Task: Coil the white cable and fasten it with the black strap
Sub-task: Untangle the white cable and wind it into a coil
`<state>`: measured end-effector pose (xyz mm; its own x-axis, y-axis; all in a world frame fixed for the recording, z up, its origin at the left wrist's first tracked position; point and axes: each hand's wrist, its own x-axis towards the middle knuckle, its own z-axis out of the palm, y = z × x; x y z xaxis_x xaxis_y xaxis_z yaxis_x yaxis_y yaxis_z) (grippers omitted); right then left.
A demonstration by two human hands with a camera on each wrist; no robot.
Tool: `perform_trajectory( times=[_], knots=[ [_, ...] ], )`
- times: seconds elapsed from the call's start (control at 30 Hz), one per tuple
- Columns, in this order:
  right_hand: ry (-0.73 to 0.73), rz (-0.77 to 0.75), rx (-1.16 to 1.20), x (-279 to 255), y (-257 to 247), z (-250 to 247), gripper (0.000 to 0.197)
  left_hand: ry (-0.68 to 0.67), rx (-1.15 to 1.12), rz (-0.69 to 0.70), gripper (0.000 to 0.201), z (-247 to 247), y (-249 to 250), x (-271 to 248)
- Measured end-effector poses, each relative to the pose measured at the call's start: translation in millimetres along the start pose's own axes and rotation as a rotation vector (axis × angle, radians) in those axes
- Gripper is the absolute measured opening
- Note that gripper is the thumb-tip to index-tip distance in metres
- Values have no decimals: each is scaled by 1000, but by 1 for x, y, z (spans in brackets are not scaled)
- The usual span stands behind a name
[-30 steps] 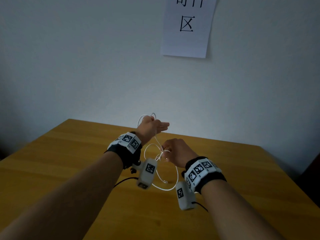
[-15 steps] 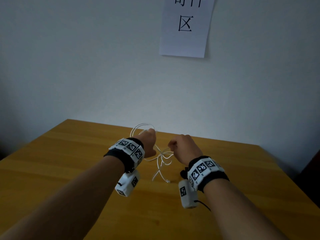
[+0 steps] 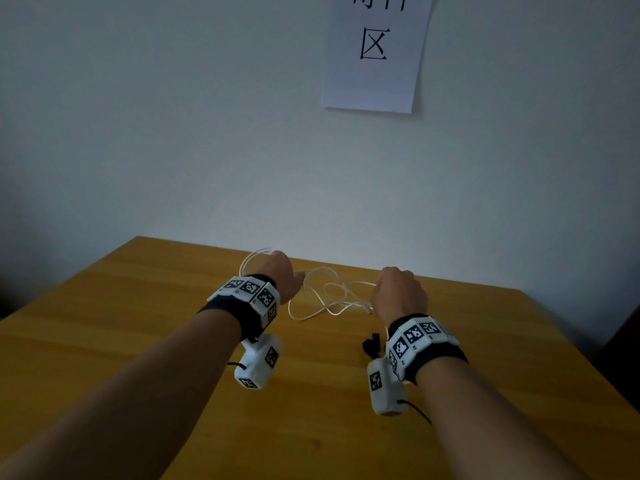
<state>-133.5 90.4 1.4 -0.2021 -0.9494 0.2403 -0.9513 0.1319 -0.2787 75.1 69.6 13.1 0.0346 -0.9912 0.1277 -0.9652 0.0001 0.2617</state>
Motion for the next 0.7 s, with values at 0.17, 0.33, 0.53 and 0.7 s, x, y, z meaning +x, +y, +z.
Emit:
perform_trajectory(
  times=[0.17,0.33,0.53,0.7],
  knots=[
    [-20,92,-50,-1,9,0,14,32,-135,-126,48,-4,-3,8],
    [-55,197,-75,-1,30,3,13,10,-221,-193,45,-9,-18,13],
    [-94,142,-132,0,24,-1,17,-66,-189,-170,40,-8,-11,9],
    [226,-169,-101,8,4,-9,16,-144,-197,-147,35,-8,1,10]
  ],
)
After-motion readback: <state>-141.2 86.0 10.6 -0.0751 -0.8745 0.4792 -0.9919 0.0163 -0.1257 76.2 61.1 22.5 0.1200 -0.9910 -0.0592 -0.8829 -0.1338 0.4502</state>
